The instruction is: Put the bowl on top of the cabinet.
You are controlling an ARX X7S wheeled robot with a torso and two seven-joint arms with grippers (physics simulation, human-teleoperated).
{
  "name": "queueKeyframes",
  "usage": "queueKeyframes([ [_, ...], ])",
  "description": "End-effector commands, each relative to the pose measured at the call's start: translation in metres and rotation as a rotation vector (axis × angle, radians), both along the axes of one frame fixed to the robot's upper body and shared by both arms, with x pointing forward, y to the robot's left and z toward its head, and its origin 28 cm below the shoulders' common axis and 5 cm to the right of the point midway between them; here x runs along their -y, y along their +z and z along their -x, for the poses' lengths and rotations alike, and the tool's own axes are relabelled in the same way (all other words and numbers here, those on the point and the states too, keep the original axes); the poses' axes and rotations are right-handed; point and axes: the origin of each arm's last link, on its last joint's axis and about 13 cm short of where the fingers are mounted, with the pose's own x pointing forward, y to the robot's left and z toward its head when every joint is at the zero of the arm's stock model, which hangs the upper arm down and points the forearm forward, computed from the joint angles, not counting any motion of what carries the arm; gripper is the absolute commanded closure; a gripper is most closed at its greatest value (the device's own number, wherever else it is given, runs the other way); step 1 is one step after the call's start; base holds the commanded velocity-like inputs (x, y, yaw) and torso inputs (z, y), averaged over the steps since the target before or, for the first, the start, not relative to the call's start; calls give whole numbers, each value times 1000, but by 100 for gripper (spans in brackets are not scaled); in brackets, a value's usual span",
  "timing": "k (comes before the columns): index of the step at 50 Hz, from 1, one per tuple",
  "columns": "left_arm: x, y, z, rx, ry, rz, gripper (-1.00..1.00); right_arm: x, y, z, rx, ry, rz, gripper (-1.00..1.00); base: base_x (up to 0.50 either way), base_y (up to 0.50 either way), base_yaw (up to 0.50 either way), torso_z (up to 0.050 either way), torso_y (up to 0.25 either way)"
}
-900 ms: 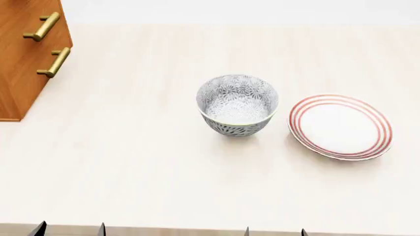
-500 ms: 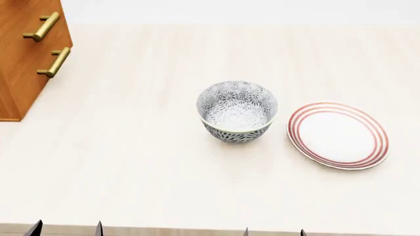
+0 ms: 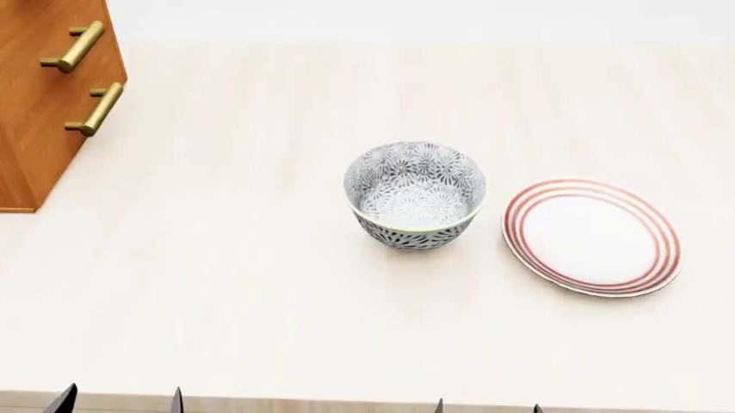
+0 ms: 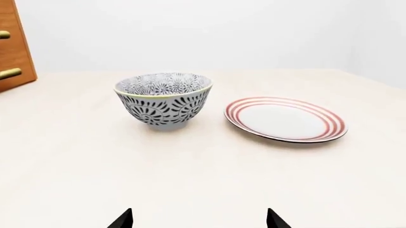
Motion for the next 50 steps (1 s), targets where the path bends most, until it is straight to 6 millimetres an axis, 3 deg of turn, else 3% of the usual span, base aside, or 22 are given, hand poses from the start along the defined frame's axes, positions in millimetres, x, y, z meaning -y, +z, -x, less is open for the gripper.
queueKeyframes([
  [1, 0, 0, 0, 8, -6, -2, -100, 0, 0, -1, -6, -5, 3, -100, 0, 0, 0, 0, 0],
  [50, 2, 0, 0, 5, -13, -15, -100, -1, 0, 1, 3, -12, 23, -100, 0, 0, 0, 35, 0],
])
